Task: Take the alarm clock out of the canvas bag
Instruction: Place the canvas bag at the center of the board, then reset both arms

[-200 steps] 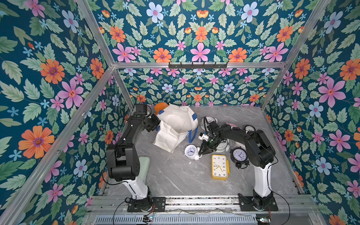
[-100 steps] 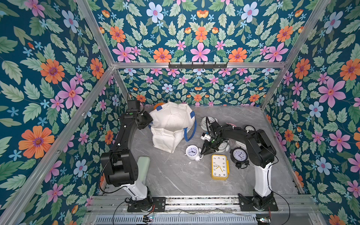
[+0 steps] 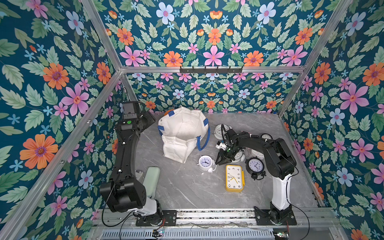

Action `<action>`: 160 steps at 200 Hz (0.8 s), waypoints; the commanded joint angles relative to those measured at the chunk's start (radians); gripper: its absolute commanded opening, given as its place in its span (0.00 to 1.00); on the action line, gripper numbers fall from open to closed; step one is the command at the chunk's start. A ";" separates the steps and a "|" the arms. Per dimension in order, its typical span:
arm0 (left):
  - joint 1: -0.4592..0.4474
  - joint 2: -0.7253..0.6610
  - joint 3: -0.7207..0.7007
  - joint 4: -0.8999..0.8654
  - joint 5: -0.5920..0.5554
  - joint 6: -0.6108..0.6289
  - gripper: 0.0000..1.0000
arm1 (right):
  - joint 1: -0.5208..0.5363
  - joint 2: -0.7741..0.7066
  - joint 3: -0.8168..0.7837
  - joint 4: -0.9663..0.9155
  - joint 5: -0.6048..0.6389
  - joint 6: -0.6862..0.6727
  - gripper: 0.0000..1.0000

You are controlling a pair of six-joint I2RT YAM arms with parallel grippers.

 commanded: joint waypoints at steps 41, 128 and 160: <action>0.001 -0.220 -0.375 0.525 -0.127 0.079 0.71 | -0.001 -0.185 0.039 -0.045 0.062 -0.069 0.33; 0.000 -0.372 -0.862 0.940 -0.601 0.106 0.80 | -0.180 -0.613 -0.198 0.316 0.262 -0.027 0.55; 0.000 -0.368 -1.060 1.205 -0.682 0.148 0.82 | -0.319 -0.724 -0.360 0.540 0.426 0.080 0.77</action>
